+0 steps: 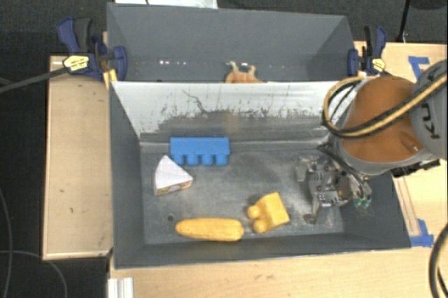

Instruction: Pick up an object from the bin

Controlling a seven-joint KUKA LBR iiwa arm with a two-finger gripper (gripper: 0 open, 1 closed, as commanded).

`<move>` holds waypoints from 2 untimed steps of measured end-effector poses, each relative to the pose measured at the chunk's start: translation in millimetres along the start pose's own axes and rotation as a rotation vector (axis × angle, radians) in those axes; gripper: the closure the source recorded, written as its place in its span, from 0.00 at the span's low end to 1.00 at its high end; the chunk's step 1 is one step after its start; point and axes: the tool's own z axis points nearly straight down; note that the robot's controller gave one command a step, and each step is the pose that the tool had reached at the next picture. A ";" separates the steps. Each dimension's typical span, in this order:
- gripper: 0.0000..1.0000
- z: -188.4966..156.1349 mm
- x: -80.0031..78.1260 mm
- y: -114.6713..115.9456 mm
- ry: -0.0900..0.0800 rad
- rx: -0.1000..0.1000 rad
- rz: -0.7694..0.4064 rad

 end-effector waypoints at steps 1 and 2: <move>0.00 -4.3 -1.9 0.0 -0.008 0.001 -0.002; 0.00 8.9 -2.7 26.7 -0.010 0.004 -0.068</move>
Offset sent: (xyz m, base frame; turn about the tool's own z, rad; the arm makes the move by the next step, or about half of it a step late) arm 0.0020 0.0744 -0.0306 -0.1677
